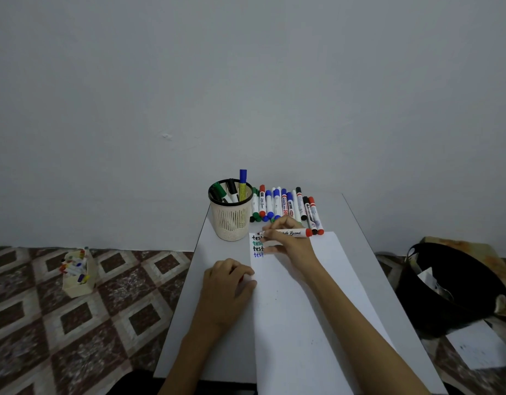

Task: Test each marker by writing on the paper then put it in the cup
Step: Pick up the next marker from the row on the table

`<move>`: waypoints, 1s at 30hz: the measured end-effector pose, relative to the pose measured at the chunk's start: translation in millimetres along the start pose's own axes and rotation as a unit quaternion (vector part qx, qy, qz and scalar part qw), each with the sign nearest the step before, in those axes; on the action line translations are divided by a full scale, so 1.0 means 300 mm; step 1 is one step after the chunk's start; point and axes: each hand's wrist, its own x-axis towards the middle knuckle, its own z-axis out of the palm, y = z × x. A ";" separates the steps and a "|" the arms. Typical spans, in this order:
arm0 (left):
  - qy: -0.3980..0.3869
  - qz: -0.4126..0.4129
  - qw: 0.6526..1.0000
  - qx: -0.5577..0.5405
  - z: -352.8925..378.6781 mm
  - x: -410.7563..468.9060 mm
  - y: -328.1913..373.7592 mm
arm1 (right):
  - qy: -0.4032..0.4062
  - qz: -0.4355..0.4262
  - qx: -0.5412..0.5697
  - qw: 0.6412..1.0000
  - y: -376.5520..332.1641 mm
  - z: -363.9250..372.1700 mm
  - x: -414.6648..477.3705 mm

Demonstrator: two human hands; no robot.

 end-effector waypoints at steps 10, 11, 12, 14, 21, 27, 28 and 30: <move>-0.009 -0.005 1.000 0.026 0.014 0.000 -0.004 | 0.081 0.026 -0.128 0.988 0.064 0.059 0.037; -0.010 -0.005 1.000 0.026 0.013 0.000 -0.004 | 0.074 0.023 -0.150 0.986 0.070 0.058 0.037; -0.011 -0.005 1.000 0.026 0.013 0.001 -0.004 | 0.066 0.023 -0.164 0.984 0.075 0.058 0.037; -0.010 -0.004 1.000 0.029 0.014 0.004 -0.006 | 0.051 0.016 -0.181 0.982 0.082 0.058 0.036; -0.015 -0.013 1.000 0.017 0.015 0.008 -0.010 | 0.033 -0.008 -0.213 0.977 0.092 0.060 0.038; -0.006 -0.009 1.000 0.011 0.012 0.011 -0.007 | 0.030 -0.010 -0.207 0.978 0.098 0.061 0.038; -0.005 -0.010 1.000 0.008 0.012 0.011 -0.007 | 0.029 -0.013 -0.214 0.976 0.097 0.064 0.037; -0.006 -0.011 1.000 0.006 0.012 0.012 -0.006 | 0.025 -0.021 -0.234 0.972 0.094 0.069 0.035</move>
